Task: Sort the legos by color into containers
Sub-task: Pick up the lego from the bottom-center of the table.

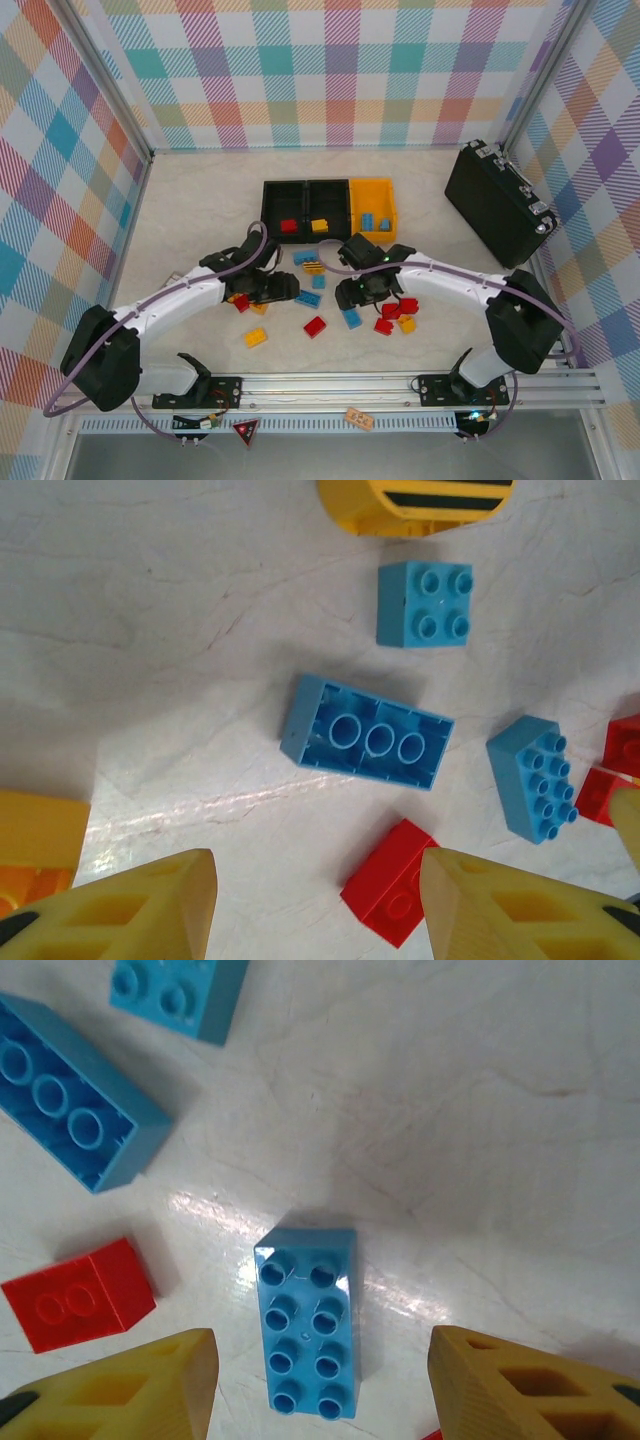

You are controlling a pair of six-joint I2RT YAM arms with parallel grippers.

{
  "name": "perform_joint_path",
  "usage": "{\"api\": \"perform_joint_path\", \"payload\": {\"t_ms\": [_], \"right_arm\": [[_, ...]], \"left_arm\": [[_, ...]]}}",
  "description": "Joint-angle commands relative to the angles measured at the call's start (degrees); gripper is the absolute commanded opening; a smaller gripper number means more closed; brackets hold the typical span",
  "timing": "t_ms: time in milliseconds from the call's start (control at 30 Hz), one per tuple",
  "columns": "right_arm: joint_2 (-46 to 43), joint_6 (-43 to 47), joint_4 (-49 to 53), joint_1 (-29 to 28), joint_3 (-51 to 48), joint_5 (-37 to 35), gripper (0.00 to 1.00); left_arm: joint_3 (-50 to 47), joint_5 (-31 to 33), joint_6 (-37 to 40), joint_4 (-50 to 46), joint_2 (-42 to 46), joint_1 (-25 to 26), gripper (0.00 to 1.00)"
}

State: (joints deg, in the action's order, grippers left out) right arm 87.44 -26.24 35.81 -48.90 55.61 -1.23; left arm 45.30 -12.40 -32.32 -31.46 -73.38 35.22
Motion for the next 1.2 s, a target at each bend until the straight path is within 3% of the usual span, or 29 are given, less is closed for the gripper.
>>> {"api": "perform_joint_path", "payload": {"t_ms": [0,200,367,467,633,1167], "right_arm": [[2.0,-2.5,0.6,-1.5,-0.8,0.0,0.58],[7.0,-3.6,-1.0,-3.3,-0.8,-1.0,0.55],[9.6,-4.1,-0.4,-3.6,0.5,-3.5,0.42],[9.1,-4.0,1.0,-3.7,1.7,-5.1,0.33],[6.7,-2.8,2.7,-3.0,3.9,-7.1,0.3],[4.5,4.1,4.8,11.8,15.1,-5.3,0.28]], "left_arm": [[-1.3,-0.8,0.2,-1.2,1.5,0.2,0.56],[-2.4,-1.2,-0.9,0.3,1.3,0.3,0.56],[-2.4,-1.4,-1.4,1.0,1.1,0.3,0.56],[-2.1,-1.3,-1.6,1.4,0.7,0.3,0.56],[-1.2,-1.8,-1.8,2.9,-0.9,0.3,0.56],[7.1,-3.0,-2.3,7.8,-7.7,0.2,0.56]]}}
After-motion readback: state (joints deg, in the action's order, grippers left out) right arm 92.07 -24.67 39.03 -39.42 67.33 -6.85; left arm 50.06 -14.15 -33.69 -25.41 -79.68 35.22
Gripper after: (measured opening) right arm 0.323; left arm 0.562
